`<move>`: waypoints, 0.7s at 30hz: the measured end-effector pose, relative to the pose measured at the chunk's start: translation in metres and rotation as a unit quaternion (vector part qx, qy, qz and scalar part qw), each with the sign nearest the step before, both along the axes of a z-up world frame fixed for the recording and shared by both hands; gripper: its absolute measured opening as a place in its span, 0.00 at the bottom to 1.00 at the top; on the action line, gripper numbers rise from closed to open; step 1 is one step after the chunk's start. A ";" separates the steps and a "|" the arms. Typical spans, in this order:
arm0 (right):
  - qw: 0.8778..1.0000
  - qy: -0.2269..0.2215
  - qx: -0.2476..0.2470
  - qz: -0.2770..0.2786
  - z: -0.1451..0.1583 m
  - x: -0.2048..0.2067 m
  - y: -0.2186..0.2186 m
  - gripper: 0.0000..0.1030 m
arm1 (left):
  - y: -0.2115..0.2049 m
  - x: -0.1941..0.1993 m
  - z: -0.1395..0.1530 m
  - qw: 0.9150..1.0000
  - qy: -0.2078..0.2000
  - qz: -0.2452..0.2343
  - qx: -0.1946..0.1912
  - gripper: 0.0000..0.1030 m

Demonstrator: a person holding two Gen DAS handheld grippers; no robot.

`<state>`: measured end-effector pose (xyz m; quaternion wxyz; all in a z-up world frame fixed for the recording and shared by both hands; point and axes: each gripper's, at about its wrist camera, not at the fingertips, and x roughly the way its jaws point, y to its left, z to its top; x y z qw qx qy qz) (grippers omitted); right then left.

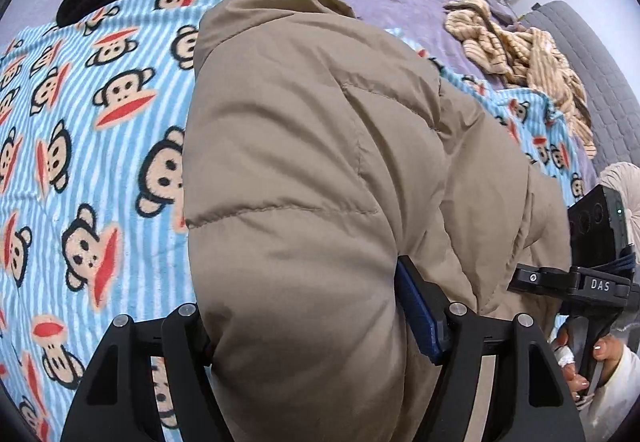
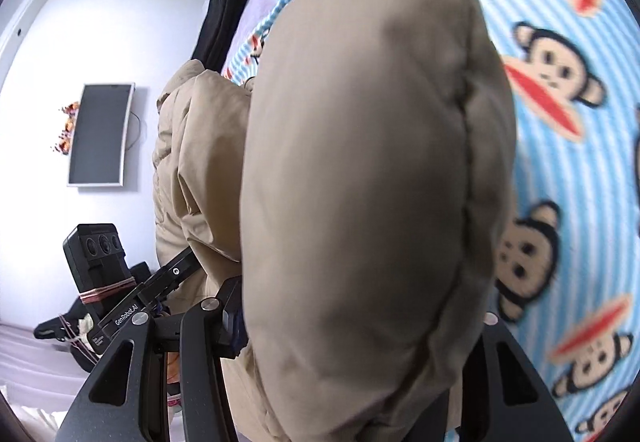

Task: Fold large clothes

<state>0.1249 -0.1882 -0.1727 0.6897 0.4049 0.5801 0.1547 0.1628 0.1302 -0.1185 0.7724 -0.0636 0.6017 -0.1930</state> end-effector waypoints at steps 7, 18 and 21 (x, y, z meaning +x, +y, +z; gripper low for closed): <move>0.997 0.051 -0.054 0.006 -0.041 0.036 0.016 0.68 | 0.004 0.001 -0.028 1.000 0.001 0.021 0.006 0.85; 0.974 -0.003 -0.226 -0.027 0.054 0.011 0.002 0.70 | 0.000 -0.004 -0.022 1.000 0.003 0.020 0.006 0.85; 0.972 -0.050 -0.225 -0.034 0.080 0.016 -0.006 0.51 | 0.000 -0.004 -0.023 1.000 0.002 0.020 0.008 0.85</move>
